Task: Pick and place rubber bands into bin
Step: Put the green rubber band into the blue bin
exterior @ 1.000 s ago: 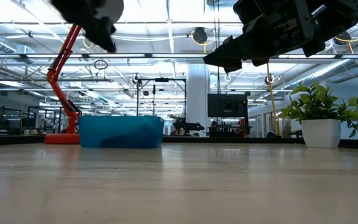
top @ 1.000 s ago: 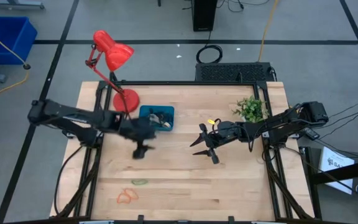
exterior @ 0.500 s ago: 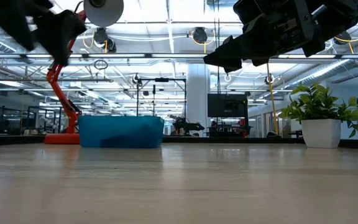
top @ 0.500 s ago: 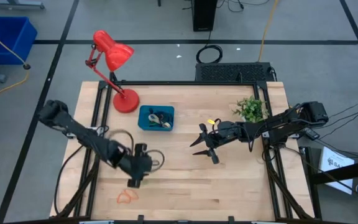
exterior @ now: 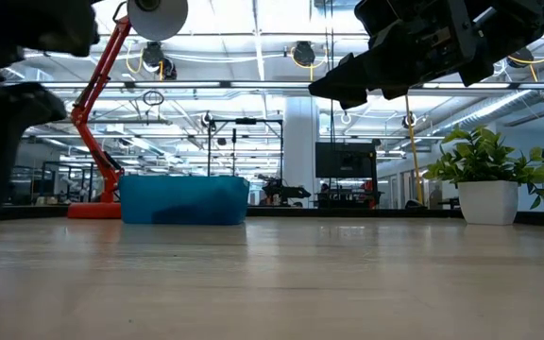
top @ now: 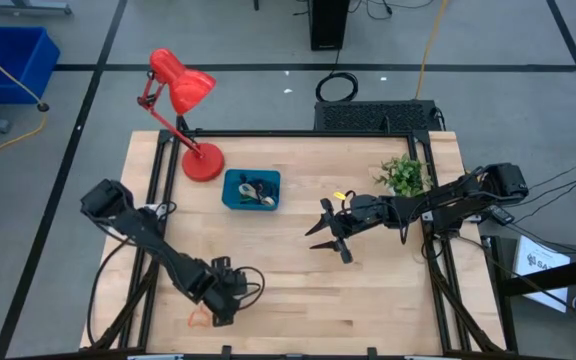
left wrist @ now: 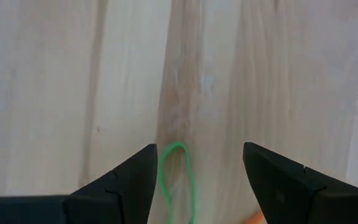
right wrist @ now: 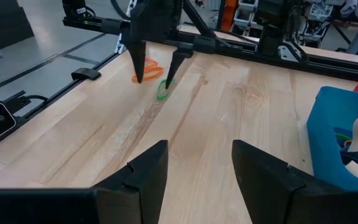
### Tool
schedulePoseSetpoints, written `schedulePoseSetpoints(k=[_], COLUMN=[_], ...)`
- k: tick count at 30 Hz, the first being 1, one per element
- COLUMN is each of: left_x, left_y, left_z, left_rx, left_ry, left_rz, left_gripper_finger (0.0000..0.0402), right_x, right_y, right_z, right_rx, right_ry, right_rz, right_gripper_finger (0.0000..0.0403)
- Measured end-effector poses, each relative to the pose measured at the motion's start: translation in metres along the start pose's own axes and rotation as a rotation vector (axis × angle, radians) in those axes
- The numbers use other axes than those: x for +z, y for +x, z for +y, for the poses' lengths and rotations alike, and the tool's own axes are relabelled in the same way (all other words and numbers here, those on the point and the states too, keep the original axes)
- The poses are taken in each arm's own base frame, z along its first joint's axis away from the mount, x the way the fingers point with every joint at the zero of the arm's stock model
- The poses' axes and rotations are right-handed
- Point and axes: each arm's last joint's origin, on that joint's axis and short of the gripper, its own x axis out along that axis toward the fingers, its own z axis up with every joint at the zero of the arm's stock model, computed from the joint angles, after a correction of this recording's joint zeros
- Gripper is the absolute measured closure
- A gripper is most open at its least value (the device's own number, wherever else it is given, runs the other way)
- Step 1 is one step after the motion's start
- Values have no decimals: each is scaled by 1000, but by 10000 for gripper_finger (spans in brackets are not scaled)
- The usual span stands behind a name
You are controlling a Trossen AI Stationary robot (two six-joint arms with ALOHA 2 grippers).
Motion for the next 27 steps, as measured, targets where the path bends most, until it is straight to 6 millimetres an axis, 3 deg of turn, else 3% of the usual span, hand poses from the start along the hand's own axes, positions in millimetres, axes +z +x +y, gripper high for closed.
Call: schedulePoseSetpoints(k=[12,21,27], left_x=[-8,-13,-12], left_y=[13,33,30], left_z=[0,-1,-1], left_rx=[81,117,113], left_ry=[-34,-47,-54], left_rz=[33,98,89], left_gripper_finger=[156,156,156], right_x=[2,2,2], right_y=[0,0,0], right_z=[0,0,0], right_rx=[-2,-2,-2], right_ry=[0,0,0], right_rz=[-16,-15,-15], right_gripper_finger=[231,228,231])
